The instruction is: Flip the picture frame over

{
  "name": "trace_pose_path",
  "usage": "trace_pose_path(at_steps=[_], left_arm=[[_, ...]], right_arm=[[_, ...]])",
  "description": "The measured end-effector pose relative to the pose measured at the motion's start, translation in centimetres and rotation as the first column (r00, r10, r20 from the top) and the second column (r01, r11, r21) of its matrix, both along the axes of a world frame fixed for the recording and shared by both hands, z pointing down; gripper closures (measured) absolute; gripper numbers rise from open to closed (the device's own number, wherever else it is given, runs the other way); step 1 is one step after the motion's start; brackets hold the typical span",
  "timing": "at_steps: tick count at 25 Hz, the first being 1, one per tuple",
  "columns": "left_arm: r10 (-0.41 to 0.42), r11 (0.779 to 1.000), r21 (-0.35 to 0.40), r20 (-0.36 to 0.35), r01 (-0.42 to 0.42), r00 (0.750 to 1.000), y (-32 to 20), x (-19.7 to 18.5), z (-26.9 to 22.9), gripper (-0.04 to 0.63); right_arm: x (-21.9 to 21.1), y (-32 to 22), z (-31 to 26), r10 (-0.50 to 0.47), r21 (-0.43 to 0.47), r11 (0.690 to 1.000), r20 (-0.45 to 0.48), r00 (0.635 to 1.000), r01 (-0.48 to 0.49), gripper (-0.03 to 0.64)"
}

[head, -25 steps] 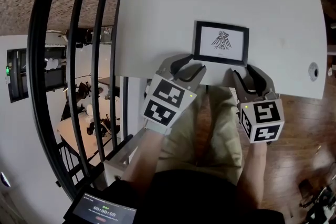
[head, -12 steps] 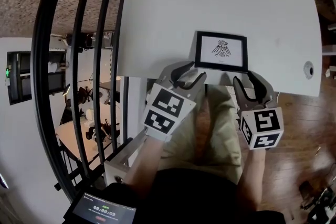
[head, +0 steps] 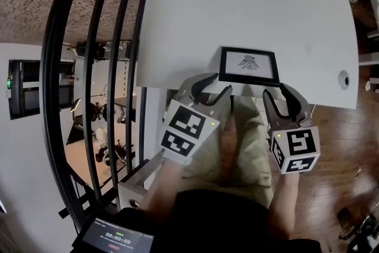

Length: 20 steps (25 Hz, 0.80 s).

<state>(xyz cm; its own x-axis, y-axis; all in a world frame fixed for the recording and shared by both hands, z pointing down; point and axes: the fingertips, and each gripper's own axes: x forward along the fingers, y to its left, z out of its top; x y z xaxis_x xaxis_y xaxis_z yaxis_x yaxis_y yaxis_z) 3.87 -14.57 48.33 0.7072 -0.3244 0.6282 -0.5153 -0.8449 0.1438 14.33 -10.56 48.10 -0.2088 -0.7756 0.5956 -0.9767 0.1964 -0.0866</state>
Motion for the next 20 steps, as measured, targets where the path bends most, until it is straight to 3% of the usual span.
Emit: trace_pose_path(at_steps=[20], left_arm=[[0.011,0.998,0.055,-0.025,-0.009,1.000,-0.6,0.3,-2.9,0.419]], right_arm=[[0.4,-0.7,-3.2,-0.007,0.067,0.998,-0.030,1.000,0.009,0.466]])
